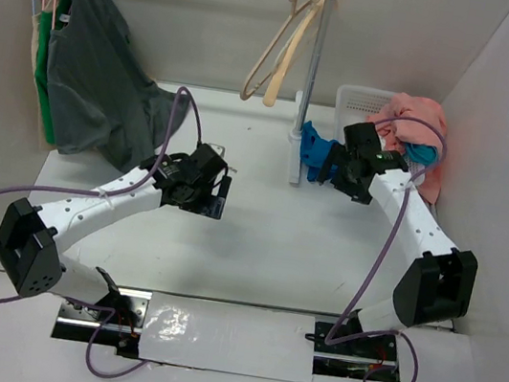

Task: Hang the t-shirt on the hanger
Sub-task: Grab the tshirt from the pile

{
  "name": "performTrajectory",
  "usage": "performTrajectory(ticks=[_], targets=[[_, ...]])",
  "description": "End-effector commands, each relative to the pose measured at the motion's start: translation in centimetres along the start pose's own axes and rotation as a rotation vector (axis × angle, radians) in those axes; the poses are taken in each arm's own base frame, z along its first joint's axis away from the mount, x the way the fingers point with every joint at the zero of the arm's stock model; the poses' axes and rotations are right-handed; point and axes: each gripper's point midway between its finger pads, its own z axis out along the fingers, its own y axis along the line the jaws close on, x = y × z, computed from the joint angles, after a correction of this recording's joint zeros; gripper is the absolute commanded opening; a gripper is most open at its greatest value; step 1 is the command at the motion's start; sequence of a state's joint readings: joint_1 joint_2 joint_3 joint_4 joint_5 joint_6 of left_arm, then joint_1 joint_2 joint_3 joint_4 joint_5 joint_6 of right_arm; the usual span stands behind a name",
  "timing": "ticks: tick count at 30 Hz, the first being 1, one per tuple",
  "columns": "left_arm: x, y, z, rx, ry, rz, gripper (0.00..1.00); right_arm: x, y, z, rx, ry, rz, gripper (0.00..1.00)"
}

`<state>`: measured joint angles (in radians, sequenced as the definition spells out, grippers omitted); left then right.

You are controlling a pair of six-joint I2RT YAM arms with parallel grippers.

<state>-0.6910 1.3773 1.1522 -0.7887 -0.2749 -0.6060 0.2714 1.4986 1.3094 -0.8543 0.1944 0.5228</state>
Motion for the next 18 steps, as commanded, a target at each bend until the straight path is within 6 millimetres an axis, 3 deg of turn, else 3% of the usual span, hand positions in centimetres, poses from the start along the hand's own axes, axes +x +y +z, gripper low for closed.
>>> performTrajectory(ticks=[1,7,9,11,12,14,15,16,18], targets=[[-1.2,-0.5,-0.4,0.020,-0.029,0.002,1.00,-2.5,0.6,-2.1,-0.059,-0.113,0.023,1.00],[-0.9,-0.4,0.4,0.005,0.006,0.012,1.00,-4.2,1.2,-2.9,-0.088,-0.154,-0.029,1.00],[-0.9,-0.4,0.4,0.005,0.006,0.003,1.00,-5.8,1.1,-3.6,-0.088,-0.200,-0.029,1.00],[-0.9,-0.4,0.4,0.005,0.006,0.003,1.00,-7.0,1.0,-3.1,-0.070,-0.212,-0.032,1.00],[-0.9,-0.4,0.4,0.005,0.006,0.003,1.00,-8.7,0.8,-3.6,-0.070,-0.243,-0.018,0.99],[-0.9,-0.2,0.2,-0.004,0.003,0.003,1.00,-9.7,1.1,-2.3,-0.070,-0.226,-0.020,0.97],[-1.0,-0.2,-0.1,0.001,-0.006,0.000,1.00,-11.2,1.6,-2.5,-0.091,-0.259,-0.033,0.97],[-0.9,0.3,0.1,-0.009,0.001,-0.008,1.00,-11.8,1.8,-0.3,-0.082,-0.237,-0.028,0.97],[-1.0,0.6,0.2,-0.015,0.000,-0.008,1.00,-12.8,1.8,-0.1,-0.085,-0.245,-0.026,0.96]])
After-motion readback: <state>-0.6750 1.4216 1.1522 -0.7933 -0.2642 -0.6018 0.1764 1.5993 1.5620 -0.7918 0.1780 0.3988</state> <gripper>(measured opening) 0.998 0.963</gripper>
